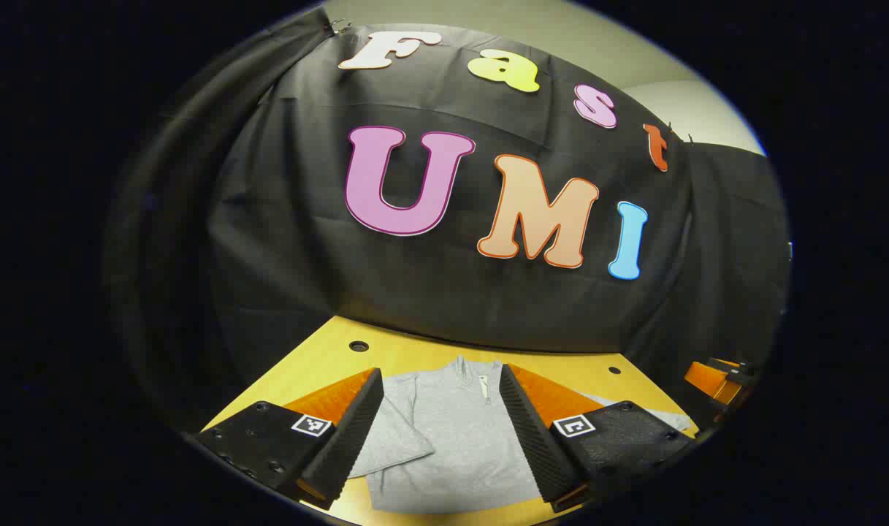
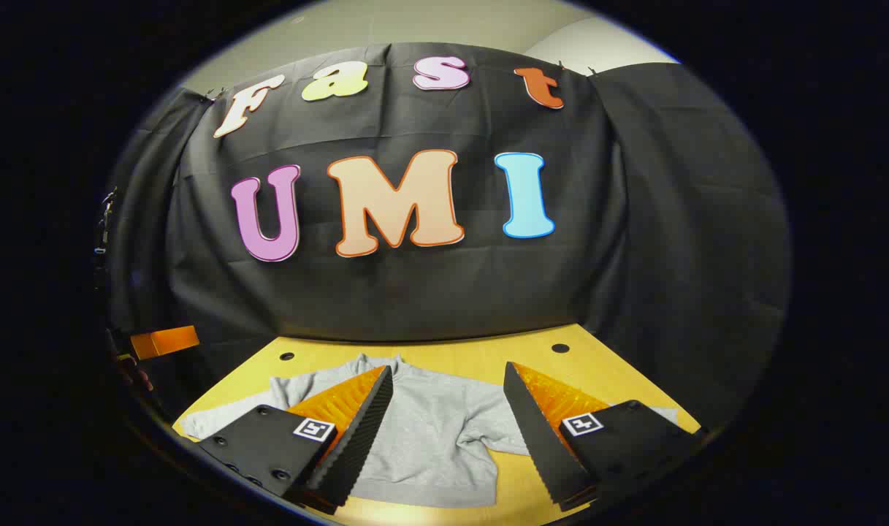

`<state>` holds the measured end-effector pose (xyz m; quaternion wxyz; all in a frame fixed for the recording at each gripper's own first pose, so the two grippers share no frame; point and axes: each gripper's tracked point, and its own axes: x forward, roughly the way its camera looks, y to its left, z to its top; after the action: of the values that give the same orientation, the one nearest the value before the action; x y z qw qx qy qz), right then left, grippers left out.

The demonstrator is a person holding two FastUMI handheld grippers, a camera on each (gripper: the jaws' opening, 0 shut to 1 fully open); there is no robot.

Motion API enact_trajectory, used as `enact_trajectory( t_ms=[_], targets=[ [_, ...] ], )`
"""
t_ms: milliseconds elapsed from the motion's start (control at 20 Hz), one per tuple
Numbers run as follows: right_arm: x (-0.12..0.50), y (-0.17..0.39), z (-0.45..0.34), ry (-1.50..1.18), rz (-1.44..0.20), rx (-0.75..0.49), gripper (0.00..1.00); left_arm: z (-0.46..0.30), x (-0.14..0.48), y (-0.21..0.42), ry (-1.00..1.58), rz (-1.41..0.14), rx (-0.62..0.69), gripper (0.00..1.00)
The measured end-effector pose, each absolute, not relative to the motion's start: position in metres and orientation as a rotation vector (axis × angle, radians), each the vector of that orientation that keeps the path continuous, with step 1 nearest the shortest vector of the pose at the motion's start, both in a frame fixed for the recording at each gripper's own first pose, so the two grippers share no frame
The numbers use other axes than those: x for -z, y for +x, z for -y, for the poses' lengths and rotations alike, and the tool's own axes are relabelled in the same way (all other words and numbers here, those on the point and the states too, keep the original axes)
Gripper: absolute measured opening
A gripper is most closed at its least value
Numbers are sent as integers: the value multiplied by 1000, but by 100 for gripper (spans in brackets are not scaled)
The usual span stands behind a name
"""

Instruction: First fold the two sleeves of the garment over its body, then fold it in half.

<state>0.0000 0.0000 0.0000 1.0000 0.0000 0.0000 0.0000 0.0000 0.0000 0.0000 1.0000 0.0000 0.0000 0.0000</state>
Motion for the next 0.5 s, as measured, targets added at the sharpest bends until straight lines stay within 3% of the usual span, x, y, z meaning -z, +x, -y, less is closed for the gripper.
enact_trajectory(
  t_ms=[500],
  targets=[
    [1, -1, 40, 8, 3, 73, 97, 6, 6, 1, -20, -10, -3, 94]
  ],
)
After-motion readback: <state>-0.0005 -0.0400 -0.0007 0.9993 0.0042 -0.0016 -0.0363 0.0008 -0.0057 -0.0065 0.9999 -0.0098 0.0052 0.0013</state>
